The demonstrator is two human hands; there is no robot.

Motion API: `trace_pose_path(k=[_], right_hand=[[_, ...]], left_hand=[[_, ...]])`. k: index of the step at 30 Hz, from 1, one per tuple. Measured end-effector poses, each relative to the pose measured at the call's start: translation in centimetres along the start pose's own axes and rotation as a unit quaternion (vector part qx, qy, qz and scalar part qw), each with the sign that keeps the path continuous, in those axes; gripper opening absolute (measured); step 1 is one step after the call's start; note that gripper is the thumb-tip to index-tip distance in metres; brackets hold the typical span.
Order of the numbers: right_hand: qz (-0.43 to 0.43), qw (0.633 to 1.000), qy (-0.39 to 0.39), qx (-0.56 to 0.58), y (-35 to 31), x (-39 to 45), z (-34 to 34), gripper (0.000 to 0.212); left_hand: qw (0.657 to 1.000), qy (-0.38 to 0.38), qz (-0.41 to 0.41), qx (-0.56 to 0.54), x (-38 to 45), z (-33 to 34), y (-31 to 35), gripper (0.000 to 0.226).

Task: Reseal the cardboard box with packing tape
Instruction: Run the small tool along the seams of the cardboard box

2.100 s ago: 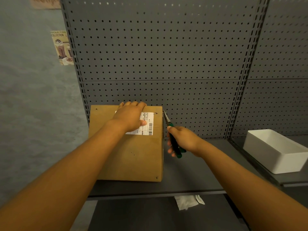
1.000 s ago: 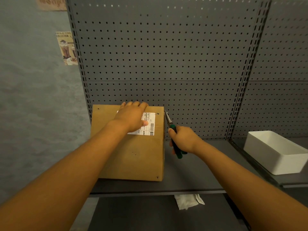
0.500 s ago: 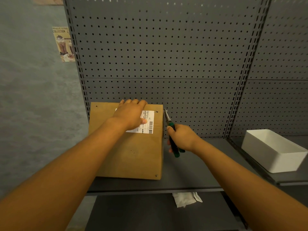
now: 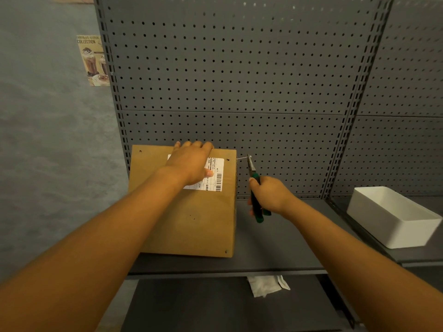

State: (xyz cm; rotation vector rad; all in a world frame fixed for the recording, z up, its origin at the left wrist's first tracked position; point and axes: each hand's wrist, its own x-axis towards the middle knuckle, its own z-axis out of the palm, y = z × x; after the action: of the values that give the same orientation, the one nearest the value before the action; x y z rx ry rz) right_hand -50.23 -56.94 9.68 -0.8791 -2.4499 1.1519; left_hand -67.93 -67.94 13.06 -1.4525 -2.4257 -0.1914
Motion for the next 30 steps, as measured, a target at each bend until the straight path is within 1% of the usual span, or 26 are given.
trace_pose_path(k=[2,5,8,14,16,19,23,26,30], right_hand=[[0.001,0.999,0.025,-0.028,0.2,0.3,-1.1,0.037],[0.014,0.999,0.024,-0.029,0.5,0.2,-2.0,0.034],[0.013,0.997,0.036,-0.062,1.2,0.1,-1.9,0.037],[0.005,0.997,0.041,-0.058,1.7,-0.5,-1.8,0.037],[0.002,0.997,0.045,-0.059,1.7,-0.5,-1.8,0.037],[-0.001,0.997,0.043,-0.068,1.8,-0.6,-1.5,0.032],[-0.004,0.996,0.041,-0.080,1.9,-0.4,-0.9,0.033],[-0.003,0.997,0.036,-0.073,1.8,-0.1,-0.4,0.033],[-0.015,0.996,0.035,-0.086,1.6,0.5,0.6,0.033]], left_hand=[[1.000,0.001,0.002,-0.001,-0.1,0.0,0.0,0.068],[1.000,-0.003,0.002,0.003,0.0,0.0,0.0,0.068],[1.000,-0.011,0.002,0.003,0.2,0.1,0.0,0.069],[1.000,0.000,0.011,-0.021,0.5,0.1,-0.5,0.073],[1.000,-0.013,0.019,-0.015,0.6,-0.1,-0.7,0.077],[0.999,-0.028,0.027,-0.018,0.5,-0.1,-1.0,0.091],[0.999,-0.017,0.038,-0.009,0.3,0.3,-1.2,0.108],[0.999,-0.023,0.041,-0.008,0.5,0.4,-1.3,0.113],[0.999,-0.036,0.038,-0.003,1.2,0.7,-1.4,0.113]])
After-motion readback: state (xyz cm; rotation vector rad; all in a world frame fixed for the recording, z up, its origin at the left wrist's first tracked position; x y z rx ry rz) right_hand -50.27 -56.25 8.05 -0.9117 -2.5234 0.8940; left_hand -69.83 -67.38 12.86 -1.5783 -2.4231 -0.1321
